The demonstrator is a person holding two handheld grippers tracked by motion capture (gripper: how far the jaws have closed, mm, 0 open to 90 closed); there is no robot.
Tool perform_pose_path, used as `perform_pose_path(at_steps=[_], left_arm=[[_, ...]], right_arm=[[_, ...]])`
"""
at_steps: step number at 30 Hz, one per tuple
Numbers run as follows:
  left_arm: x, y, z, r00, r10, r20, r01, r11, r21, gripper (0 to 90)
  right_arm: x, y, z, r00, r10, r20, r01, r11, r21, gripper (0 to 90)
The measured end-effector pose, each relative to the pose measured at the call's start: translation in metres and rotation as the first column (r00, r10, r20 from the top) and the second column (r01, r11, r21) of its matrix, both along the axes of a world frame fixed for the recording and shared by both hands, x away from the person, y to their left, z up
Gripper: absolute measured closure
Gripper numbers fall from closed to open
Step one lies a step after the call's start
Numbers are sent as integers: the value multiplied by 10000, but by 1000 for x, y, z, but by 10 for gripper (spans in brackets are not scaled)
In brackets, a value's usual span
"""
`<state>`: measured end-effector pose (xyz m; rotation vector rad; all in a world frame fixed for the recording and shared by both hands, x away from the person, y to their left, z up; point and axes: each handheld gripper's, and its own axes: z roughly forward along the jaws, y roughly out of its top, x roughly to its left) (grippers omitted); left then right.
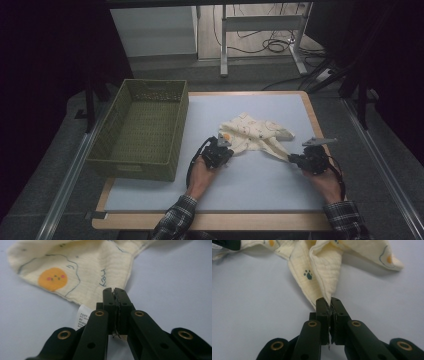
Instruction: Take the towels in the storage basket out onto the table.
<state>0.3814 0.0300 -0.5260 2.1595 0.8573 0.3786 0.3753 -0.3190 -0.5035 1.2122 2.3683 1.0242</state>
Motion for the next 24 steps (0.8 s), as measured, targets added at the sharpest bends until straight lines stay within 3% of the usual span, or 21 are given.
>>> perform_pose_path(at_steps=[4, 10, 19, 21, 22, 24], left_arm=[[-11, 14, 8, 10000, 77, 49, -76, 9998, -198, 883], [-30, 31, 9, 9999, 32, -134, -38, 9989, -478, 880], [-72, 35, 3, 9964, -607, -596, 564, 9959, -709, 870], [-77, 36, 1, 9930, -758, -904, 682, 9941, -848, 804], [-78, 37, 1, 9939, -691, -858, 618, 9945, -845, 697], [-76, 39, 6, 9958, -533, -747, 466, 9950, -886, 618]], right_arm=[[-9, -13, 6, 9999, -86, -91, 90, 9992, 377, 860], [-27, -28, 6, 9996, -112, -269, 125, 9988, 482, 859], [-63, -36, 2, 9982, 252, -543, -211, 9970, 742, 856], [-71, -36, 0, 9974, 326, -636, -275, 9965, 790, 818], [-74, -37, -2, 9976, 341, -610, -298, 9971, 707, 777], [-77, -37, -1, 9981, 283, -555, -247, 9976, 642, 747]])
